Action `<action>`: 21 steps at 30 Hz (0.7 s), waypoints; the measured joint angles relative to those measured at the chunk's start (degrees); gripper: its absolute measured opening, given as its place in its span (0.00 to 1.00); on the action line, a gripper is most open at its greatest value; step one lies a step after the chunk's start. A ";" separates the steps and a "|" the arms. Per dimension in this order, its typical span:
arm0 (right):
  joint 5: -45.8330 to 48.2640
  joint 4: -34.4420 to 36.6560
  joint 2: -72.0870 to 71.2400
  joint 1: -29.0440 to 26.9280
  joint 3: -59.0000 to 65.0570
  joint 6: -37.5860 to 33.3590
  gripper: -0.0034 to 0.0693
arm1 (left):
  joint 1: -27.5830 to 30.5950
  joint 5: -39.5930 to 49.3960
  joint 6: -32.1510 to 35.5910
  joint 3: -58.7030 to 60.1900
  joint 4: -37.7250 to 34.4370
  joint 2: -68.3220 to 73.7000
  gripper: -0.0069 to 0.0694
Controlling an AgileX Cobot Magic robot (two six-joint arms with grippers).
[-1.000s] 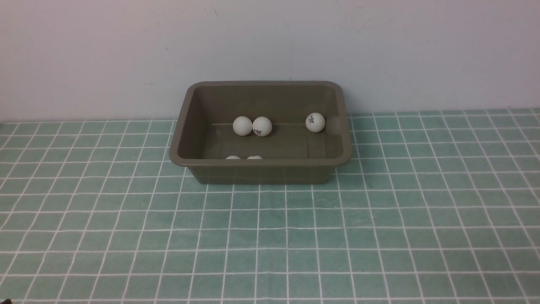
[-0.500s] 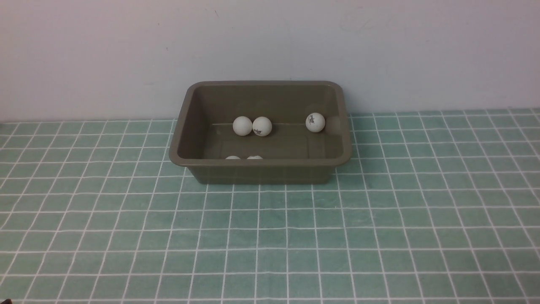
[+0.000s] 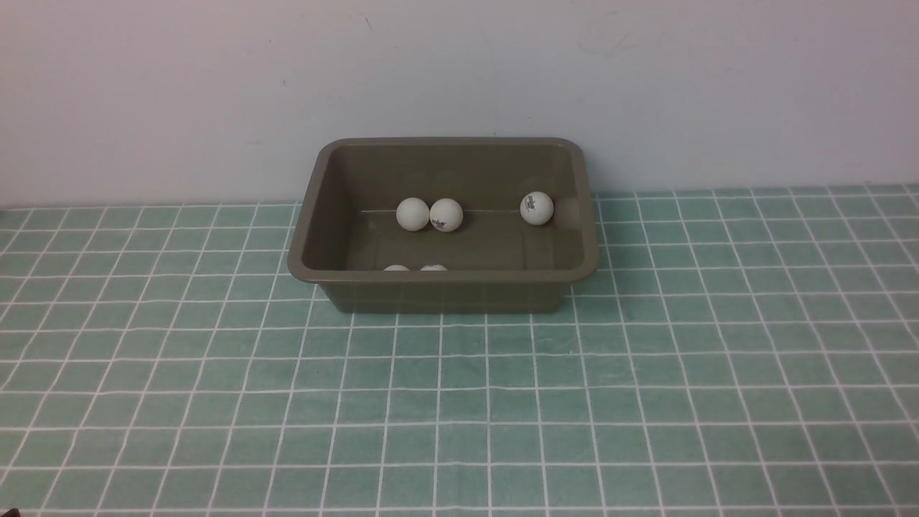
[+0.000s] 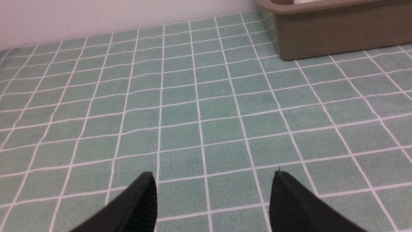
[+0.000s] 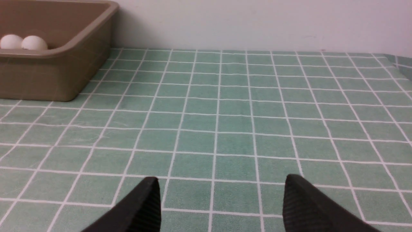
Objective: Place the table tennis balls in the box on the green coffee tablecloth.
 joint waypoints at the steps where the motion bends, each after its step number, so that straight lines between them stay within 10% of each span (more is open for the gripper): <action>1: 0.00 0.00 0.00 0.87 0.00 0.00 0.68 | 0.00 0.00 0.00 0.00 0.00 0.00 0.65; 21: -0.92 -0.61 0.00 1.61 0.17 -0.04 0.68 | 0.00 0.00 0.00 0.00 0.00 0.00 0.65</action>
